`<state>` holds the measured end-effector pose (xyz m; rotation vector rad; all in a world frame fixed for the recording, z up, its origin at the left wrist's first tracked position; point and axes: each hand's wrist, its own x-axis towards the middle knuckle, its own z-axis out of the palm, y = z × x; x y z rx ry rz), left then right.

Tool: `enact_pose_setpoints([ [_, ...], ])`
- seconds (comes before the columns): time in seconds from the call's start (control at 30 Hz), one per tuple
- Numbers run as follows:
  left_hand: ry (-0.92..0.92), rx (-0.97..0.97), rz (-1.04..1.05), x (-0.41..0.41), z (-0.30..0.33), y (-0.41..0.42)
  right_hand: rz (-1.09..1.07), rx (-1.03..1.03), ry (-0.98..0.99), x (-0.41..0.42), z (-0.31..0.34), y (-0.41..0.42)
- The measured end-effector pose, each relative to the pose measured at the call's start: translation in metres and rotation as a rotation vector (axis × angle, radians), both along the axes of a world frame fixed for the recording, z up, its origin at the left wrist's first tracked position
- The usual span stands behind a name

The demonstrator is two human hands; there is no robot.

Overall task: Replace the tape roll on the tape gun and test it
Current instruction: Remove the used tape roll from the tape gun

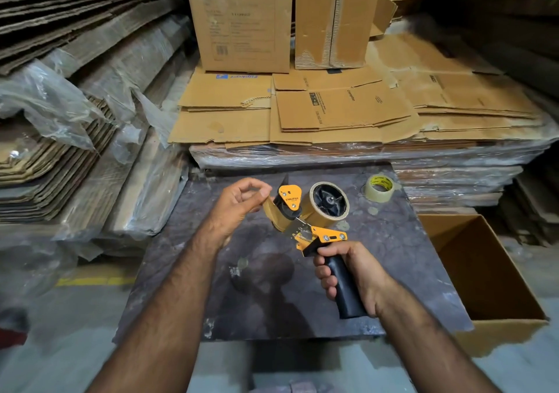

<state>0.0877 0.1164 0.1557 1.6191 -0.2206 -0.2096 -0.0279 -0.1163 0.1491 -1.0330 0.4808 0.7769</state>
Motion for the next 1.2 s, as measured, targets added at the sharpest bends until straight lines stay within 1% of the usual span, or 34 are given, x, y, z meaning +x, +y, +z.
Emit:
enact_pose_setpoints([
  [0.03,0.02,-0.007,0.022,-0.001,0.001,-0.004,-0.005,-0.011,-0.007,-0.001,0.0,-0.001],
  [0.1,0.043,-0.023,0.151,-0.001,0.004,-0.012,-0.006,-0.042,-0.024,-0.004,0.002,-0.001],
  [0.13,0.028,-0.012,0.237,-0.001,0.005,-0.015,-0.011,-0.058,-0.032,-0.005,0.002,0.0],
  [0.17,-0.025,0.022,0.31,-0.002,0.006,-0.018,-0.022,-0.069,-0.034,-0.006,0.002,0.0],
  [0.23,-0.238,0.162,0.365,-0.011,0.004,-0.022,-0.06,-0.068,-0.026,-0.008,0.002,0.001],
  [0.33,-0.59,0.396,0.297,-0.039,-0.001,-0.03,-0.124,-0.058,-0.007,-0.01,0.002,0.001],
  [0.4,-0.71,0.507,0.199,-0.054,-0.006,-0.037,-0.145,-0.064,-0.002,-0.01,0.001,0.0],
  [0.47,-0.767,0.618,0.175,-0.06,-0.015,-0.042,-0.149,-0.067,0.001,-0.01,0.001,0.002],
  [0.5,-0.774,0.657,0.197,-0.061,-0.019,-0.042,-0.147,-0.072,0.002,-0.01,0.001,0.003],
  [0.57,-0.781,0.675,0.238,-0.061,-0.023,-0.041,-0.144,-0.082,0.0,-0.01,0.001,0.006],
  [0.7,-0.871,0.742,0.255,-0.062,-0.021,-0.037,-0.128,-0.099,-0.001,-0.01,0.001,0.01],
  [0.77,-0.883,0.76,0.264,-0.062,-0.022,-0.033,-0.117,-0.137,-0.009,-0.01,0.0,0.013],
  [0.93,-0.656,0.629,0.306,-0.087,-0.043,-0.041,-0.196,-0.172,-0.031,-0.001,0.0,0.015],
  [1.07,-0.639,0.545,0.253,-0.09,-0.05,-0.038,-0.198,-0.232,-0.056,0.002,-0.001,0.012],
  [1.2,-0.637,0.488,0.259,-0.08,-0.037,-0.031,-0.193,-0.282,-0.082,-0.002,-0.004,0.017],
])
